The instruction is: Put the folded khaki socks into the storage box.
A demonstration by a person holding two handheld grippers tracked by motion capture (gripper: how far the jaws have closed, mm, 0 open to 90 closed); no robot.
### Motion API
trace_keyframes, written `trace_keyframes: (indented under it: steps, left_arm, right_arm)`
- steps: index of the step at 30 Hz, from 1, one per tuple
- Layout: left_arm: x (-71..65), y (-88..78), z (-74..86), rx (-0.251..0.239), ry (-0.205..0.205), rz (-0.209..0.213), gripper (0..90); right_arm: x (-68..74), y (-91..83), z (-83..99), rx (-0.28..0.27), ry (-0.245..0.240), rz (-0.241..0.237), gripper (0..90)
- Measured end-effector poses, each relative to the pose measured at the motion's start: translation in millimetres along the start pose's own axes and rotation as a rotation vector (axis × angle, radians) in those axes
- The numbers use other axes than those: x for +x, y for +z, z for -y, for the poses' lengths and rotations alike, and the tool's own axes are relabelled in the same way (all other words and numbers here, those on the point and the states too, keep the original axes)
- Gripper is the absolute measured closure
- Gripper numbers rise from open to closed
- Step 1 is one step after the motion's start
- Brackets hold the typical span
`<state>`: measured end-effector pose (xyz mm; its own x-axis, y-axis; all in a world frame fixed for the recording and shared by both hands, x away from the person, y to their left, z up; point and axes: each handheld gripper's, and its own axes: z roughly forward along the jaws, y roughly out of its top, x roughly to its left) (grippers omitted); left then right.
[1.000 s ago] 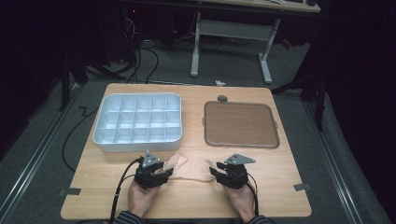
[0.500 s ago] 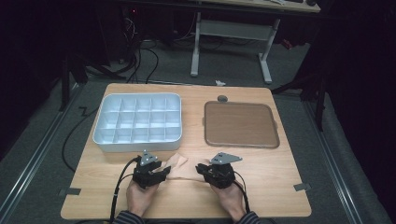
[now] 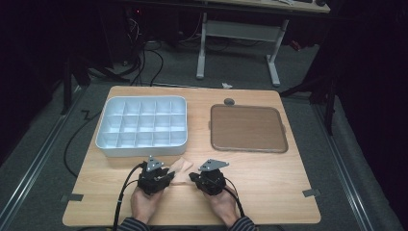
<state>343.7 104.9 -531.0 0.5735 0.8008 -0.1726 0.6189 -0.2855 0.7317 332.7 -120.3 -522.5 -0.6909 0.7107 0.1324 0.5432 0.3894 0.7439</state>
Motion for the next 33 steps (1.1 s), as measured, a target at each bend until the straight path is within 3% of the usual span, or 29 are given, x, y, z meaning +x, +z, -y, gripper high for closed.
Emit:
trace_keyframes:
  steps: [10,18,25,33]
  left_arm:
    - [0.9,1.1,-1.0,0.011,-0.015,0.041,82.0]
    - [6.1,-5.2,-2.8,-0.014,-0.033,0.103,83.7]
    - [7.6,-11.6,-4.3,-0.032,-0.05,0.132,83.9]
    - [-0.2,-20.0,-16.7,-0.044,-0.006,0.152,84.0]
  right_arm:
    - [1.6,7.2,4.5,0.032,-0.024,0.021,87.5]
    - [2.4,7.3,5.5,0.025,-0.032,0.021,87.3]
    - [3.9,7.2,5.5,0.031,-0.048,0.029,87.4]
    - [3.0,7.5,4.4,0.037,-0.053,0.024,87.5]
